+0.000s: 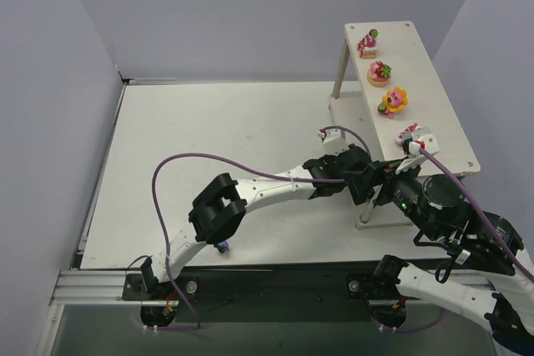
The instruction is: Place and organize the plastic toys onto the shelf
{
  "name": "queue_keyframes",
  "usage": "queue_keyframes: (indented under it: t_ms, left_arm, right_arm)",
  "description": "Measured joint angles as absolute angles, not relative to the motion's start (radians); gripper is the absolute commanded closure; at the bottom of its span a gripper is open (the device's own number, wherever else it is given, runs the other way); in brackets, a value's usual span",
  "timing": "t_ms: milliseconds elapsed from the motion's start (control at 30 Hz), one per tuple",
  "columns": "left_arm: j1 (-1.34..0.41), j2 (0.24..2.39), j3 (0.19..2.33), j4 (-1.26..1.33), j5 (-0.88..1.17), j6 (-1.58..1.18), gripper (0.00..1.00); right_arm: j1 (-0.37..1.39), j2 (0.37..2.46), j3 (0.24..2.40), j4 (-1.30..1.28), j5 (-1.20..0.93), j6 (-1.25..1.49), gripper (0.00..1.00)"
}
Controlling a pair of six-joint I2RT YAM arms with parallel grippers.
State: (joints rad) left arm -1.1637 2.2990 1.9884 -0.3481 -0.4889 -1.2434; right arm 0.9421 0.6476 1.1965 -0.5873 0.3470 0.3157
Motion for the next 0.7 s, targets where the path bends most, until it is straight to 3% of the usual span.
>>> queue_keyframes:
  t_ms: [433, 700]
  left_arm:
    - [-1.164, 2.304, 1.983, -0.346, -0.485, -1.254, 0.46]
    - [-1.164, 2.283, 1.899, -0.302, -0.495, -1.263, 0.4]
  right_arm:
    - [0.942, 0.639, 1.187, -0.587, 0.35, 0.318, 0.25]
    - [0.942, 0.64, 1.187, -0.587, 0.352, 0.32, 0.25]
